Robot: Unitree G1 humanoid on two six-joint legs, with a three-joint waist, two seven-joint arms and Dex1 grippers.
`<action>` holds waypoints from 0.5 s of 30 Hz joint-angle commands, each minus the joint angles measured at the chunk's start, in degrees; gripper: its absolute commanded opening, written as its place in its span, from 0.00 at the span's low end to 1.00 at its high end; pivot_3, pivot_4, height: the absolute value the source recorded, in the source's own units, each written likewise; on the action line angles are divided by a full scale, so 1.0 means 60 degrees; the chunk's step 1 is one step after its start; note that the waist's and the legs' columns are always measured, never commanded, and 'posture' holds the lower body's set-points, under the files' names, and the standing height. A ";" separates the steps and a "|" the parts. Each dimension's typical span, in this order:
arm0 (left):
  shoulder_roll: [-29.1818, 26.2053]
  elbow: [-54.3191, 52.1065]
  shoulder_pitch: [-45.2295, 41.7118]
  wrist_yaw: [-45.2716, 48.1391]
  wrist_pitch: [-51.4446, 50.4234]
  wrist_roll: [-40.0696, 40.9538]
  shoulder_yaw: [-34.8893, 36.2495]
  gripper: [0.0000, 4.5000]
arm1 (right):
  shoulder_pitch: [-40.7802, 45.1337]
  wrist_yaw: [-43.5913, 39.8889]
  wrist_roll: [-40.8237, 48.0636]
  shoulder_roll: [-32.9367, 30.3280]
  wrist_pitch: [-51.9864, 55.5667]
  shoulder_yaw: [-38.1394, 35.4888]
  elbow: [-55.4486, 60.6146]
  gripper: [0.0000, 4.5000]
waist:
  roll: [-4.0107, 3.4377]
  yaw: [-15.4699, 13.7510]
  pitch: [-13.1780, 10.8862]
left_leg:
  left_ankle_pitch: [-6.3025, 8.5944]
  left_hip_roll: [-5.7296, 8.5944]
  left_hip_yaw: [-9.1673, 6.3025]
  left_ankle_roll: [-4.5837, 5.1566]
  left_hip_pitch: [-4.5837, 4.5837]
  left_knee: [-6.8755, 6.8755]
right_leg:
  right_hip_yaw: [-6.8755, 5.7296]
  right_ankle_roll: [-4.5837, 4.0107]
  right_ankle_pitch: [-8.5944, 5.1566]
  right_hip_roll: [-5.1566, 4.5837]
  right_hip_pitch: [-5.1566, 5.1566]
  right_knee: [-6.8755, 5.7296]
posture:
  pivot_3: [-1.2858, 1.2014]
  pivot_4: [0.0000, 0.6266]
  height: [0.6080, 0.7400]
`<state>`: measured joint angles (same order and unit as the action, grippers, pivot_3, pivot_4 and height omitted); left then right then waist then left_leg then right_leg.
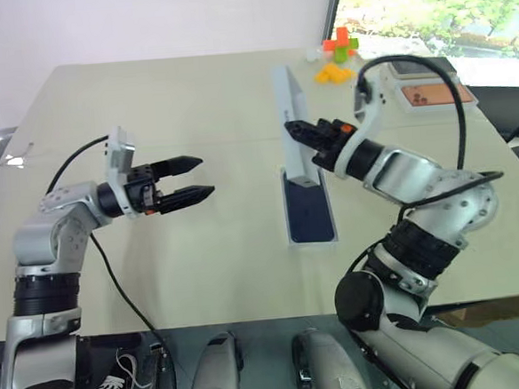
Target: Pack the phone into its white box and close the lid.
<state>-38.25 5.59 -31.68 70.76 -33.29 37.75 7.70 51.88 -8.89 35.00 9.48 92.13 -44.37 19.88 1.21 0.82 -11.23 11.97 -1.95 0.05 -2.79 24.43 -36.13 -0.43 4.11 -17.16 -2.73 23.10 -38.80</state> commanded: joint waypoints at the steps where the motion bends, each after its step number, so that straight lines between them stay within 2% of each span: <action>1: -0.0083 -0.0274 -0.0076 -0.0076 -0.0003 0.0180 0.0265 1.00 | 0.0296 0.0940 0.1146 0.1797 0.0062 -0.0618 -0.0517 0.01 | 0.0000 0.0028 0.0000 | 0.0000 0.0000 0.0002 0.0000 -0.0001 0.0001 | 0.0004 0.0000 0.0000 0.0000 0.0003 -0.0004 | 0.52 0.24 1.00; 6: -0.0126 -0.0449 0.0082 -0.0203 -0.0144 0.0303 0.0361 1.00 | -0.0354 0.1881 0.2180 0.1700 0.0062 -0.0203 -0.0902 0.01 | -0.0006 0.0089 -0.0004 | -0.0001 -0.0009 0.0018 0.0001 0.0001 0.0015 | 0.0027 -0.0003 -0.0002 0.0018 0.0049 -0.0050 | 0.52 0.24 1.00; 10: -0.0120 -0.0624 0.0206 -0.0281 -0.0222 0.0357 0.0406 1.00 | -0.0041 0.2556 0.2810 0.1599 0.0062 -0.0685 -0.1183 0.01 | -0.0006 0.0075 -0.0004 | -0.0001 -0.0017 0.0020 0.0001 0.0002 0.0016 | 0.0028 -0.0004 -0.0002 0.0023 0.0049 -0.0049 | 0.52 0.24 1.00; 12: -0.0115 -0.0655 0.0229 -0.0306 -0.0224 0.0372 0.0411 1.00 | -0.0068 0.2749 0.3119 0.1472 0.0062 -0.0541 -0.1220 0.01 | -0.0006 0.0069 -0.0004 | -0.0001 -0.0014 0.0028 0.0001 0.0002 0.0011 | 0.0030 -0.0003 -0.0002 0.0017 0.0048 -0.0049 | 0.52 0.24 1.00; 15: -0.0063 -0.0626 0.0176 -0.0353 -0.0209 0.0391 0.0348 1.00 | 0.0059 0.3303 0.3642 0.1677 0.0062 -0.0957 -0.1411 0.01 | -0.0006 0.0065 -0.0003 | -0.0001 -0.0013 0.0033 0.0001 0.0002 0.0007 | 0.0031 -0.0003 -0.0002 0.0016 0.0048 -0.0049 | 0.52 0.24 1.00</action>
<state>-38.24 3.63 -29.85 68.58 -34.70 39.13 8.35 52.04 9.50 53.62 9.66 92.13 -48.56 11.08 1.17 1.21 -11.25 11.97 -2.03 0.26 -2.78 24.43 -36.09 -0.24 4.09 -17.17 -2.63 23.39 -39.09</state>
